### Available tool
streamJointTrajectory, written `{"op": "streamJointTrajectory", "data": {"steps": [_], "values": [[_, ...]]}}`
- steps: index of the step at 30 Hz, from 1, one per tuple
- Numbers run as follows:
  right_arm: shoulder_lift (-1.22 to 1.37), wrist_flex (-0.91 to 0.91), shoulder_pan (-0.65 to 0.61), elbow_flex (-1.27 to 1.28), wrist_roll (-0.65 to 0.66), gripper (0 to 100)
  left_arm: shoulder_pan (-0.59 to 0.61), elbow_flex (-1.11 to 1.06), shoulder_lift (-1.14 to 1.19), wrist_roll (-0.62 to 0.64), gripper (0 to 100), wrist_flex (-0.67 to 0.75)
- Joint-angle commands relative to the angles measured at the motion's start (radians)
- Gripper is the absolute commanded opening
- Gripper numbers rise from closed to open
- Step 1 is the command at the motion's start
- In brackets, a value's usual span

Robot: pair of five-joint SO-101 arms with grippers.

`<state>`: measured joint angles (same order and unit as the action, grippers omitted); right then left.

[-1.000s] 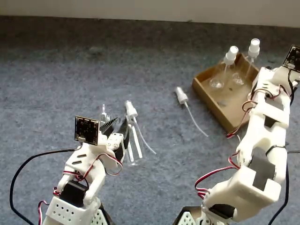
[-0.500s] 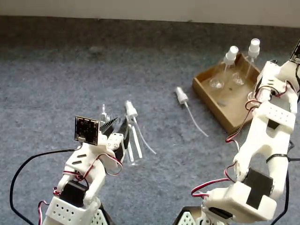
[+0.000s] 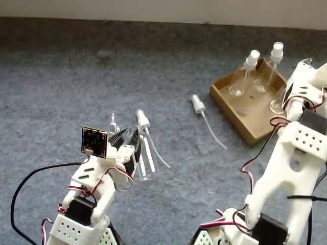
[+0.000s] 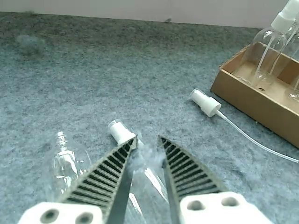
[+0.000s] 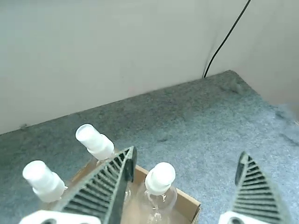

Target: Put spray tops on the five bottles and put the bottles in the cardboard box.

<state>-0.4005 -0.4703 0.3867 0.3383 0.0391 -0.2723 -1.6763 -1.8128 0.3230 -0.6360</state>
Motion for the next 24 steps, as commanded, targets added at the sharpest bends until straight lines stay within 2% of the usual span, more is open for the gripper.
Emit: {"op": "streamJointTrajectory", "data": {"steps": [1, 5, 7, 10, 15, 21, 24], "values": [[-0.133, -0.071, -0.005, -0.067, 0.003, 29.3, 0.013, -0.019, -0.004, 0.003, 3, 0.0], [-0.249, -0.148, -0.039, -0.067, 0.003, 28.3, 0.015, -0.019, -0.004, 0.003, 3, 0.0], [-0.317, -0.177, -0.081, -0.061, 0.003, 24.1, 0.033, -0.019, -0.004, 0.003, 3, 0.0], [-0.418, -0.222, -0.166, -0.047, 0.003, 15.0, 0.13, -0.019, -0.005, 0.003, 3, 0.002], [-0.564, -0.298, -0.334, 0.093, 0.003, 3.0, 0.266, -0.019, -0.004, 0.003, 3, 0.084], [-0.679, -0.315, -0.493, 0.386, 0.003, 1.9, 0.278, -0.019, 0.001, 0.003, 3, 0.086], [-0.693, -0.317, -0.618, 0.498, 0.003, 1.9, 0.278, -0.019, 0.001, 0.003, 3, 0.086]]}}
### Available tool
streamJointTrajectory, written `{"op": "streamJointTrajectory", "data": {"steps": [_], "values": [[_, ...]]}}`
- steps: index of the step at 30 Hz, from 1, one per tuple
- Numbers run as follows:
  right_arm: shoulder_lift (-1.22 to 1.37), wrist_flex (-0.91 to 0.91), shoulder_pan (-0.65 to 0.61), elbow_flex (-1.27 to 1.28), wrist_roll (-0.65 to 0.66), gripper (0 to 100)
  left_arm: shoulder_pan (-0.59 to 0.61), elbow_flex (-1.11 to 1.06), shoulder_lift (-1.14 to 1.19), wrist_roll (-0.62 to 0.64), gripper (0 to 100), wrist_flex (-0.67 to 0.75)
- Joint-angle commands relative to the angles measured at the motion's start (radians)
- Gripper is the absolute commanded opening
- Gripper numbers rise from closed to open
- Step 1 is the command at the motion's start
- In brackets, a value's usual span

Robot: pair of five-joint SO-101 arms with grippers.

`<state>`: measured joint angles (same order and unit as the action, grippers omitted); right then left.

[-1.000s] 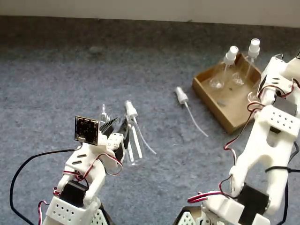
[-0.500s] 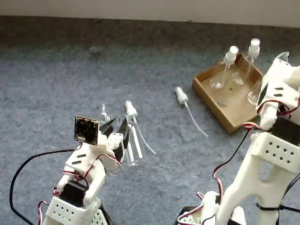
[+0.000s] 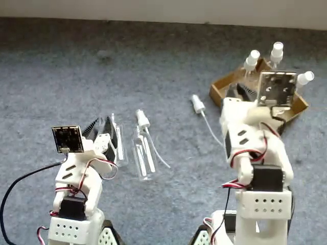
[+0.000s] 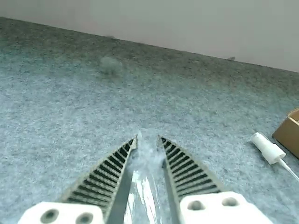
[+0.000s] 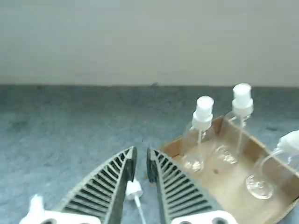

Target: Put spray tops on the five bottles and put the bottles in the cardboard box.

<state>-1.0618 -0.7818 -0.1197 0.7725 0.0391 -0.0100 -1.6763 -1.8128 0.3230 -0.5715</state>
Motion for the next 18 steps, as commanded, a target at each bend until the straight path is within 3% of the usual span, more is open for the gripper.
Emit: {"op": "streamJointTrajectory", "data": {"steps": [1, 6, 11, 14, 18], "values": [[-0.027, -0.005, -0.16, 0.094, 0.003, 2.1, 0.016, -0.019, 0.001, 0.003, 3, 0.021], [0.084, -0.005, -0.352, 0.179, 0.003, 2.3, 0.022, -0.019, 0.001, 0.002, 3, 0.021], [0.231, -0.047, -0.366, 0.097, 0.003, 2.4, 0.022, -0.019, 0.001, -0.143, 3, 0.021], [0.343, -0.179, -0.372, -0.038, 0.003, 2.5, 0.022, -0.019, 0.001, -0.224, 3, 0.021], [0.524, -0.346, -0.372, -0.272, 0.002, 2.6, 0.035, -0.019, 0.001, -0.244, 3, 0.023]]}}
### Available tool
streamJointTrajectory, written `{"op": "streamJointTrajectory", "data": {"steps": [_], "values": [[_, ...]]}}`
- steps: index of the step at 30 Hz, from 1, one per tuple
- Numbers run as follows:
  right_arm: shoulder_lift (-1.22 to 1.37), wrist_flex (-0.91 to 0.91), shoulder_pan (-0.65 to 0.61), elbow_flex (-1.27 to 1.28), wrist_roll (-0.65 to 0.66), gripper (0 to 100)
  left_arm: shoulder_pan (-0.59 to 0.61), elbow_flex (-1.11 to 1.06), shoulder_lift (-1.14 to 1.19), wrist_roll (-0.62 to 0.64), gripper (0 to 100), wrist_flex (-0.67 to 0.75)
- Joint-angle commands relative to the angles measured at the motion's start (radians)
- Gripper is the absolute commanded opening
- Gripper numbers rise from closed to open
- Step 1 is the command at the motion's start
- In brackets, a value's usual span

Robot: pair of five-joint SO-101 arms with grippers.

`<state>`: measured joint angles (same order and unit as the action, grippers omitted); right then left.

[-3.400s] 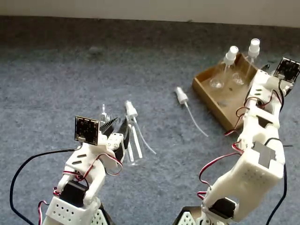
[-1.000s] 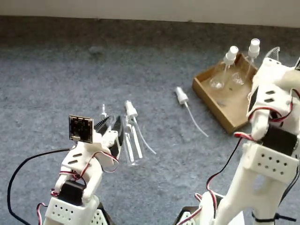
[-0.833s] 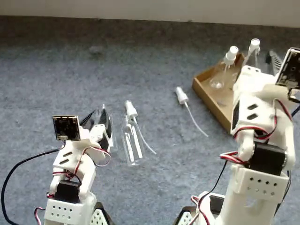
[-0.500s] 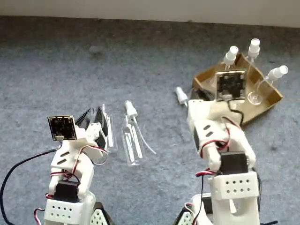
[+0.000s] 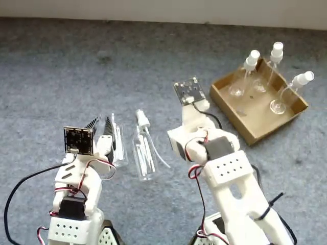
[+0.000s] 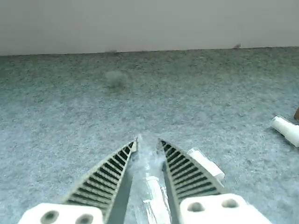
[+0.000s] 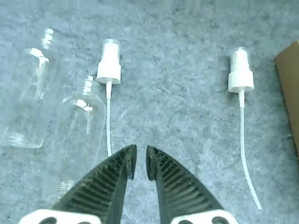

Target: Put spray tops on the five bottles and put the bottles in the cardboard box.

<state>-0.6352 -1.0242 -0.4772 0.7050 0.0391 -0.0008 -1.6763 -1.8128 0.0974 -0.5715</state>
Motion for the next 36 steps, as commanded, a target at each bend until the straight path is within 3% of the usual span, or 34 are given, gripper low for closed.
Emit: {"op": "streamJointTrajectory", "data": {"steps": [1, 4, 10, 23, 27, 36], "values": [[0.148, -0.137, -0.016, -0.265, 0.0, 3.3, 0.048, -0.019, -0.001, -0.015, 3, 0.028], [0.294, -0.231, -0.038, -0.417, -0.052, 9.3, 0.107, -0.019, -0.007, -0.012, 3, 0.029], [0.538, -0.302, -0.127, -0.625, -0.103, 20.7, 0.113, -0.019, -0.007, -0.012, 3, 0.031], [0.636, -0.295, -0.283, -0.693, -0.129, 20.9, 0.122, -0.019, -0.004, -0.018, 3, 0.009], [0.642, -0.265, -0.338, -0.693, -0.13, 20.9, 0.222, -0.019, -0.005, -0.014, 3, -0.086], [0.68, -0.153, -0.34, -0.656, -0.164, 20.9, 0.257, -0.019, 0.001, -0.018, 3, -0.098]]}}
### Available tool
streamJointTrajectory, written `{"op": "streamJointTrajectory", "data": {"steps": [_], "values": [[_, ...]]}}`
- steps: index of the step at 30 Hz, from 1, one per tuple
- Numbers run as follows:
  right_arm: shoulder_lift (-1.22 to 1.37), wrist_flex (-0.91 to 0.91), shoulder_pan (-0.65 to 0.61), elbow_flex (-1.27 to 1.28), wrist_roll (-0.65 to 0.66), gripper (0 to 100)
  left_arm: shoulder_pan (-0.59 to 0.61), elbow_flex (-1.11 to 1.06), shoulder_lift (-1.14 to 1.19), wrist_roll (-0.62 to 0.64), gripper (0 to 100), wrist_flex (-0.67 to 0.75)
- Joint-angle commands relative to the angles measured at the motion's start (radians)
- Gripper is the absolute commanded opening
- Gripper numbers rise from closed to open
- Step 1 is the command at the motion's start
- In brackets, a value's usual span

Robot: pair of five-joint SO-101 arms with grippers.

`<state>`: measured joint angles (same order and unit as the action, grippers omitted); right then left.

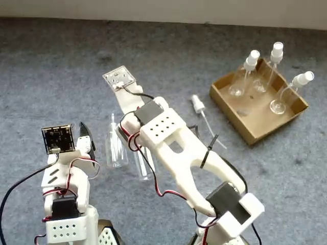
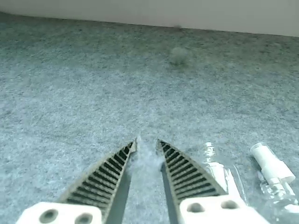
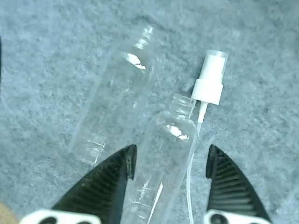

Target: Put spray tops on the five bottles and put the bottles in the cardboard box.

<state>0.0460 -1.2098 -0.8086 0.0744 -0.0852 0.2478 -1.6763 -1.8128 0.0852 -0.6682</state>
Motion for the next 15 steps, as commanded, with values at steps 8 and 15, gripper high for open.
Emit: {"op": "streamJointTrajectory", "data": {"steps": [8, 15], "values": [[0.104, 0.03, -0.002, -0.108, -0.149, 20.9, 0.013, -0.019, 0.001, -0.006, 3, -0.002], [0.189, 0.03, 0.001, -0.124, -0.167, 20.9, 0.008, -0.019, -0.002, -0.006, 3, -0.028]]}}
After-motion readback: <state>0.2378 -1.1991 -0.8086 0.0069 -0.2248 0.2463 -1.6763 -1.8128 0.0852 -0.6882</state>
